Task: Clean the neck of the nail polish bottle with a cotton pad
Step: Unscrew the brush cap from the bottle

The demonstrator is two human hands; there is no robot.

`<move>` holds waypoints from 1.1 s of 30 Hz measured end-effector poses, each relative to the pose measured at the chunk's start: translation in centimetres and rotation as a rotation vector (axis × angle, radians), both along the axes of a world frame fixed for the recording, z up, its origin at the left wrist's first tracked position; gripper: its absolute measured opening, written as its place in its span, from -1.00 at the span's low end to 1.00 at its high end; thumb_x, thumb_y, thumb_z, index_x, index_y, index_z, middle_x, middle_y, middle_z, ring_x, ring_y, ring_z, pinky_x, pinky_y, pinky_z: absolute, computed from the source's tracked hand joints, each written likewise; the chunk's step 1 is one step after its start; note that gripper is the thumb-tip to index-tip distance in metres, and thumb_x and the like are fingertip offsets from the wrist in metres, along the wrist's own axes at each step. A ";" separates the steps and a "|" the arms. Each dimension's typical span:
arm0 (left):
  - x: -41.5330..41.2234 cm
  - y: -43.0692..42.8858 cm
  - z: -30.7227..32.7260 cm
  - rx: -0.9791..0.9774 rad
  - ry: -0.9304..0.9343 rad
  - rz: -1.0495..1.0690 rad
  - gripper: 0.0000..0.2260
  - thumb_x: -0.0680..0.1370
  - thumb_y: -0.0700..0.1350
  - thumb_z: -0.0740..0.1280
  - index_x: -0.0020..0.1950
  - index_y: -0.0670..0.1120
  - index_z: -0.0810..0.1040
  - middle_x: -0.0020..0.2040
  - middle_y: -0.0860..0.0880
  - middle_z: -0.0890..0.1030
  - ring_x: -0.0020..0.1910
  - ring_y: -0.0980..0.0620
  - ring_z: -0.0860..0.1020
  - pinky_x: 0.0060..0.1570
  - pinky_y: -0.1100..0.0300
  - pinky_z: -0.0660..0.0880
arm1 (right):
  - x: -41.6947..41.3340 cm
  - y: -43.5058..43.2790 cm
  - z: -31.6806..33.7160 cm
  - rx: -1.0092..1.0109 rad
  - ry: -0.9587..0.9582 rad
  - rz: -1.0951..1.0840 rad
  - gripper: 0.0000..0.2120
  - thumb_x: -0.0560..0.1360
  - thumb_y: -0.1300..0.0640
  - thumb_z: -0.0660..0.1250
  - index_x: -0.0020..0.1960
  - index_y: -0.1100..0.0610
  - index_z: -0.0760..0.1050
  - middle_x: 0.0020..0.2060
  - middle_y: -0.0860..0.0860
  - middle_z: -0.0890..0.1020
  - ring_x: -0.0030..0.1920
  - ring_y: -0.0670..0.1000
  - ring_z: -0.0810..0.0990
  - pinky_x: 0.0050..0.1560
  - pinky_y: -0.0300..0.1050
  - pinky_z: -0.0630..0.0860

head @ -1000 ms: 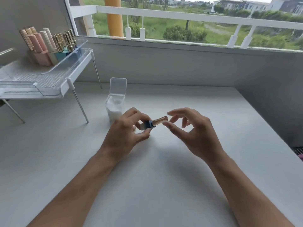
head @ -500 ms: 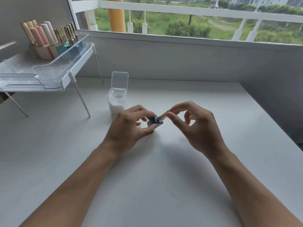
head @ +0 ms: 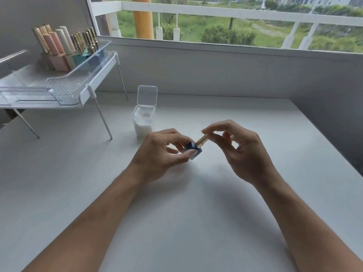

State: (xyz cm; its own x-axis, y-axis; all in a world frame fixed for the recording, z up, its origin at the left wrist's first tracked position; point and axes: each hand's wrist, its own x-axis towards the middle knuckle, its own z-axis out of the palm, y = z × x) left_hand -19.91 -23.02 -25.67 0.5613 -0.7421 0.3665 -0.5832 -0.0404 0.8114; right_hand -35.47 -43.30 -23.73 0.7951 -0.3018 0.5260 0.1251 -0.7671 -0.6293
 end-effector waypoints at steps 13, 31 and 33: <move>0.2 -0.1 -0.1 -0.024 -0.126 0.068 -0.86 0.57 -0.11 0.65 0.09 -0.02 0.78 0.00 0.08 0.68 0.00 0.01 0.73 0.08 -0.01 0.70 | 0.2 0.7 -0.5 0.101 0.071 -0.137 -0.52 0.50 -0.32 0.57 0.29 -0.08 0.65 0.07 -0.18 0.77 -0.06 0.01 0.65 0.04 -0.08 0.61; -0.1 -0.5 -0.3 -0.041 -0.103 0.066 -0.85 0.58 -0.07 0.65 0.11 -0.01 0.79 0.00 0.09 0.73 0.05 0.00 0.76 0.16 -0.08 0.68 | 0.5 1.5 -1.1 0.223 0.101 -0.048 -0.78 0.65 -0.08 0.54 0.27 -0.13 0.64 0.16 -0.23 0.74 -0.10 -0.01 0.52 0.13 0.10 0.64; -0.1 -0.5 -0.3 -0.041 -0.114 0.069 -0.86 0.58 -0.06 0.65 0.10 -0.02 0.78 0.00 0.09 0.73 0.05 0.00 0.76 0.16 -0.07 0.67 | 0.5 1.4 -0.8 0.278 0.087 -0.079 -0.76 0.61 -0.17 0.56 0.20 -0.11 0.67 0.10 -0.20 0.77 -0.14 -0.03 0.53 0.04 -0.03 0.60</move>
State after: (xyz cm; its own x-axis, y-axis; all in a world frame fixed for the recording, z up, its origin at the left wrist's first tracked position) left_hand -20.02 -23.50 -26.01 0.5635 -0.6859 0.4604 -0.6689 -0.0517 0.7415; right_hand -34.97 -41.93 -24.55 0.8017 -0.4875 0.3459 0.0085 -0.5692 -0.8221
